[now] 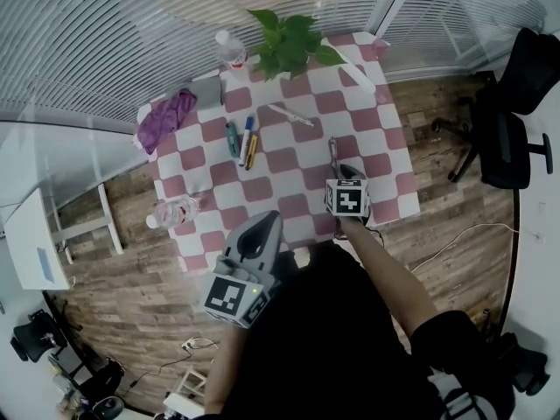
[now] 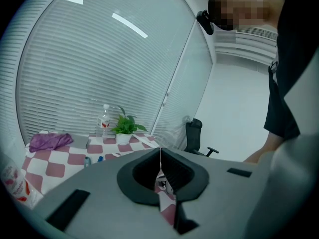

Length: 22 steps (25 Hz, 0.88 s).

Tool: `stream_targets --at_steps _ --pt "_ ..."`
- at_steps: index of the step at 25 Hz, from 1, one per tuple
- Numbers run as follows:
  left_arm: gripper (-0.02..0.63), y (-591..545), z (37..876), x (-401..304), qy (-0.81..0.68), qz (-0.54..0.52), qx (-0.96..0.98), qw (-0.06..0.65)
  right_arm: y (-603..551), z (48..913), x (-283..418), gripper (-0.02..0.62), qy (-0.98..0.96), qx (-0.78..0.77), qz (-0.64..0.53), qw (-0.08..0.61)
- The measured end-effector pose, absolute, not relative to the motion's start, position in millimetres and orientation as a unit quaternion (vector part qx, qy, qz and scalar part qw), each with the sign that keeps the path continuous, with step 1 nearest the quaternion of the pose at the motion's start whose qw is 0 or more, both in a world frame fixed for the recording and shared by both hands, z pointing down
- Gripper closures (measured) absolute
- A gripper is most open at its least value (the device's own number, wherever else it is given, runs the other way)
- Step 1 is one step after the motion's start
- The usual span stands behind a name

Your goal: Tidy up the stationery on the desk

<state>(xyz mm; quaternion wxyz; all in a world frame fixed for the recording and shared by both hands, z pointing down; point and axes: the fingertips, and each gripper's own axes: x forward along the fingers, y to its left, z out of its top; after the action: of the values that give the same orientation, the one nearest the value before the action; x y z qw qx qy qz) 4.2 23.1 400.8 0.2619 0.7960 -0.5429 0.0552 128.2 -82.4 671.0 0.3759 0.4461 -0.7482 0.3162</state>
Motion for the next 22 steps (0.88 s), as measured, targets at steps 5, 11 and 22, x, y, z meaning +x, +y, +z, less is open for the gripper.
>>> stream_targets --at_steps 5,11,22 --pt "0.574 24.2 401.6 0.7 -0.545 0.054 0.794 0.264 -90.0 650.7 126.2 0.478 -0.762 0.452 0.284 0.367" --pt "0.574 27.7 397.5 -8.4 -0.551 0.05 0.792 0.259 -110.4 613.7 98.6 0.462 -0.802 0.434 0.209 0.353" --pt "0.574 37.5 402.8 -32.4 -0.56 0.052 0.784 0.264 -150.7 605.6 34.4 0.434 -0.856 0.316 0.071 0.403"
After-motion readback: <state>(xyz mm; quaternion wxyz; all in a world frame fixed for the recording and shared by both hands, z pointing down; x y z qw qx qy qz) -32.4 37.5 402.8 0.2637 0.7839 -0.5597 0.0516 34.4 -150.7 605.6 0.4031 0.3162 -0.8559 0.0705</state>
